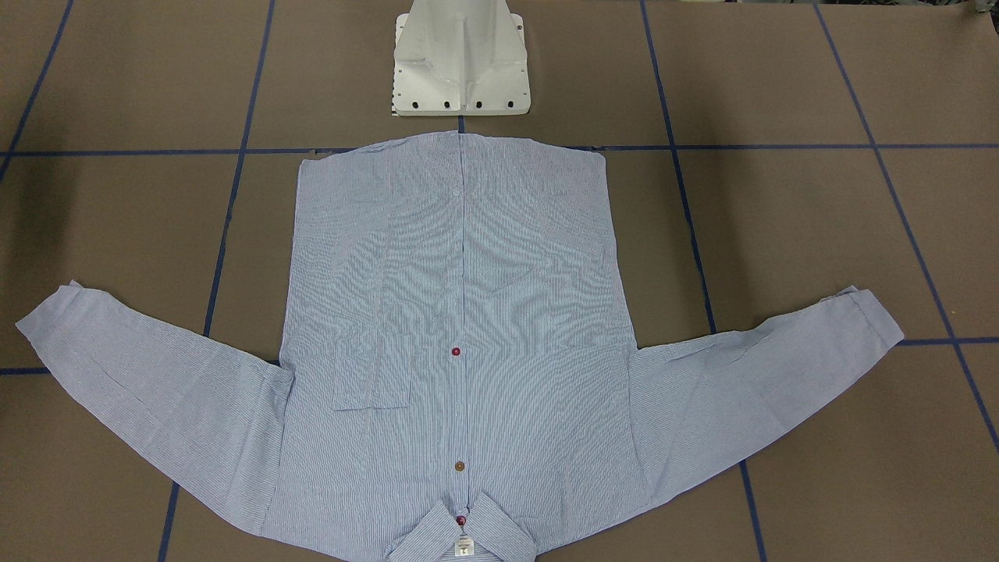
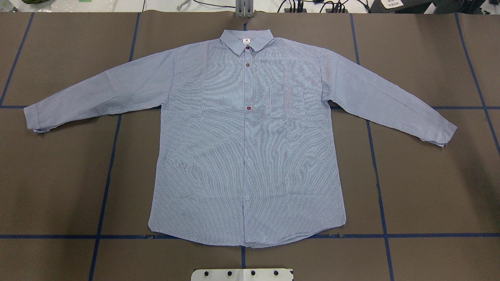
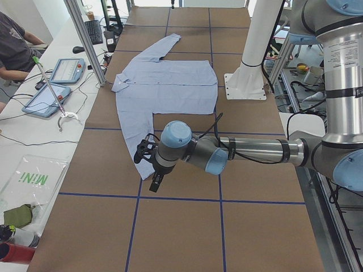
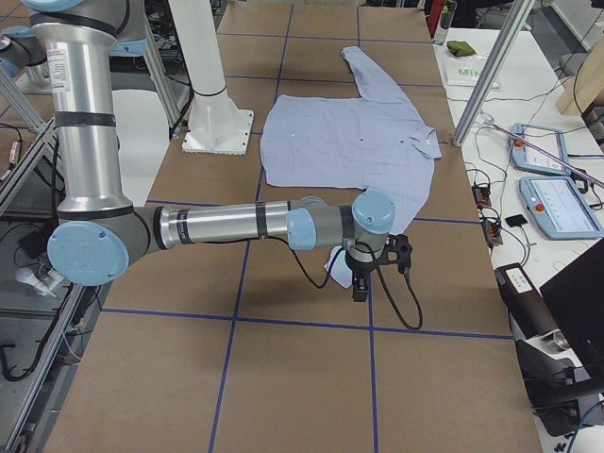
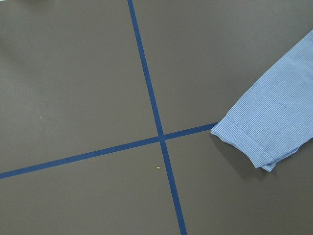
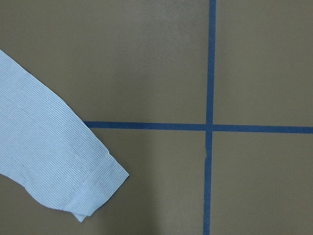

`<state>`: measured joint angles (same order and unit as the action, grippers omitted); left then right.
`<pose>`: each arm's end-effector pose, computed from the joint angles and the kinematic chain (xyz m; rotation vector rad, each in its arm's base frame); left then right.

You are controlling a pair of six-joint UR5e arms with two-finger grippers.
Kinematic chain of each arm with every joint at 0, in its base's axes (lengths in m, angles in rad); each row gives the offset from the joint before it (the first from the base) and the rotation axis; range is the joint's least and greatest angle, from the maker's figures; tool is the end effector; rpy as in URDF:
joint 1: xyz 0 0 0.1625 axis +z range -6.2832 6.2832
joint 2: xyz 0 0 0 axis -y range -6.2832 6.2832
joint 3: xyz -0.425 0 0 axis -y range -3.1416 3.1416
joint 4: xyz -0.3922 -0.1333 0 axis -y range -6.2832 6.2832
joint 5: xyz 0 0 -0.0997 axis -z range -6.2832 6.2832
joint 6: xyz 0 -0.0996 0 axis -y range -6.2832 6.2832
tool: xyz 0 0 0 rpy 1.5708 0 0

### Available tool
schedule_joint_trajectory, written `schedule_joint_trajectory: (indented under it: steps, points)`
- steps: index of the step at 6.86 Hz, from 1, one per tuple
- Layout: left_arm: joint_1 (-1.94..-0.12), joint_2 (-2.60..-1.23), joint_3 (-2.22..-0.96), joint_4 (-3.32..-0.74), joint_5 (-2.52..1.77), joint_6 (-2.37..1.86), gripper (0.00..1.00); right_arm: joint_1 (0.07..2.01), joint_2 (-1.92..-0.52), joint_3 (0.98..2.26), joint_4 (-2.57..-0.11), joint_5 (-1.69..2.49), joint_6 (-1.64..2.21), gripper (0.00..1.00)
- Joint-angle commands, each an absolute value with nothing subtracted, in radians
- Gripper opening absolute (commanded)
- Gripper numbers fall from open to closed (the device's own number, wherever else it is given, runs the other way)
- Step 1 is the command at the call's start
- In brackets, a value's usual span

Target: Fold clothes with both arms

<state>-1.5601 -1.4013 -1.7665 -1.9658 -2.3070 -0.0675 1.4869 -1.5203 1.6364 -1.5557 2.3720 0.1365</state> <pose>-0.0617 -0.4422 0.5977 0.3730 0.7398 0.1015 0.0181 -0.5223 0.5972 0.0354 -0.8087 -0.0029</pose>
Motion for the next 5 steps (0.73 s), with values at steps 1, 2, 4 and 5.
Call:
schedule_joint_trajectory:
  steps: [1, 2, 4, 5]
  points:
    - [-1.562, -1.373, -1.799, -1.980, -2.315, -0.040, 1.00, 1.486, -1.525, 1.637, -1.555, 2.373, 0.137, 1.00]
    - [-1.560, -1.368, -1.787, -1.980, -2.304, -0.044, 1.00, 1.485, -1.525, 1.637, -1.555, 2.373, 0.137, 1.00]
    - [-1.562, -1.356, -1.809, -1.988, -2.318, -0.197, 1.00, 1.485, -1.526, 1.637, -1.552, 2.376, 0.137, 1.00]
    - [-1.560, -1.362, -1.816, -1.988, -2.330, -0.245, 1.00, 1.485, -1.526, 1.637, -1.552, 2.379, 0.137, 1.00]
